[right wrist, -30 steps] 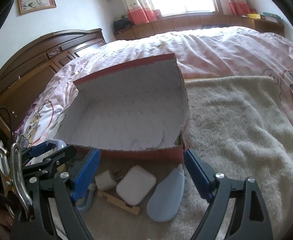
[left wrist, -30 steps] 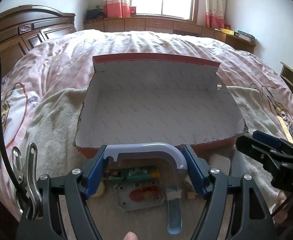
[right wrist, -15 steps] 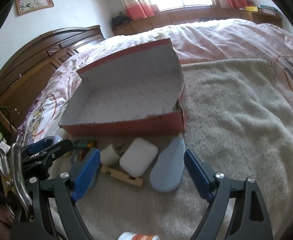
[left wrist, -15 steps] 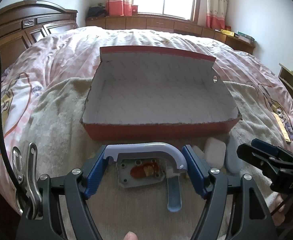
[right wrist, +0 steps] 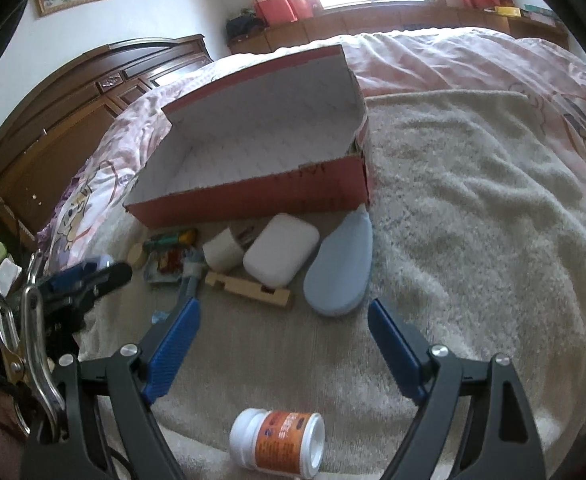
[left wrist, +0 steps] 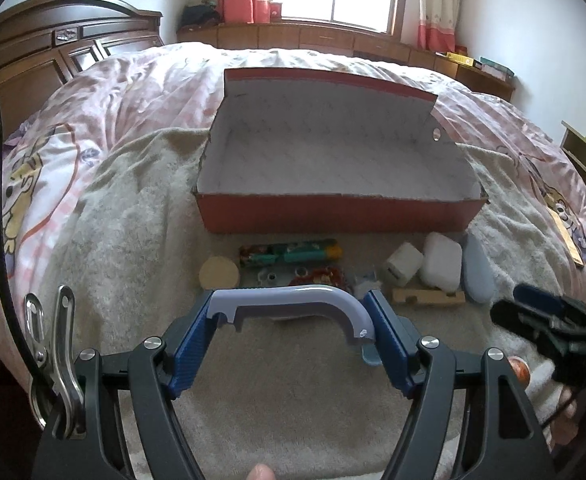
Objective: Organize rigid objects
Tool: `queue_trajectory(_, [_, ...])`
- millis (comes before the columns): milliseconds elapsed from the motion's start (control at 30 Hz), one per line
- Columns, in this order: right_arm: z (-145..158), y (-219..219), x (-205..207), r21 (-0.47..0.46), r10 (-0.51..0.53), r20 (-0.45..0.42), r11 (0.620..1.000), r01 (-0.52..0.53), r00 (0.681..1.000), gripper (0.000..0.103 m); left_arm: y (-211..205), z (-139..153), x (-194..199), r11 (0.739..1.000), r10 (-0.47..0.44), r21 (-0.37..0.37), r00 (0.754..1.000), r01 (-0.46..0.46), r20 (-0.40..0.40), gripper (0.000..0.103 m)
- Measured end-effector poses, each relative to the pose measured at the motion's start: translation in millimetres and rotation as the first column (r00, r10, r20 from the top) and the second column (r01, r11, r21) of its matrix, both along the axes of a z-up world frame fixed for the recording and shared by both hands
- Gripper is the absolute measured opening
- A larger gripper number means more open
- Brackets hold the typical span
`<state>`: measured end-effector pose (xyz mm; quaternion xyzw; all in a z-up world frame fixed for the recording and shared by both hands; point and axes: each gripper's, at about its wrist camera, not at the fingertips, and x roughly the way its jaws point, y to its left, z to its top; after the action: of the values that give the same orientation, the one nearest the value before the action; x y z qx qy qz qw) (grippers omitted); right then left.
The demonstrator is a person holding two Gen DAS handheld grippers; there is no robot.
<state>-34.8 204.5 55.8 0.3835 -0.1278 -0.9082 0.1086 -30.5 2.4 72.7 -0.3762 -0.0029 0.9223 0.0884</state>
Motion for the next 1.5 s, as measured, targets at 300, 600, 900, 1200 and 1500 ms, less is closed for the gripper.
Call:
queue_trajectory(300, [-7.2,0.7,2.1,0.005,0.007,0.012,1.0,-0.007,1.0,0.089,11.0,22.2,-38.1,1.0,-0.007,-0.003,0.999,0.007,-0.053,0.075])
queue_trajectory(600, [-11.6,3.4,-1.2,0.048,0.027,-0.001,0.998,-0.027,1.0,0.089,28.7,22.5,-81.9,0.999,-0.03,-0.017,0.999,0.03,-0.043,0.075])
queue_trajectory(900, [-22.3,10.2,-8.0,0.028,0.02,0.026,0.999,-0.021,0.999,0.089,33.6,3.6,-100.5,1.0,-0.018,-0.024,1.0,0.019,0.011,0.076])
queue_trajectory(1200, [-19.9,6.4,-4.2,0.029,0.025,0.017,0.999,-0.025,1.0,0.089,16.5,15.4,-74.2,1.0,-0.009,-0.009,1.0,0.009,-0.018,0.076])
queue_trajectory(1500, [-18.1,3.3,4.5,0.033,0.03,0.007,0.999,-0.03,1.0,0.089,-10.5,8.1,-33.3,0.999,0.022,-0.023,1.0,-0.023,-0.015,0.076])
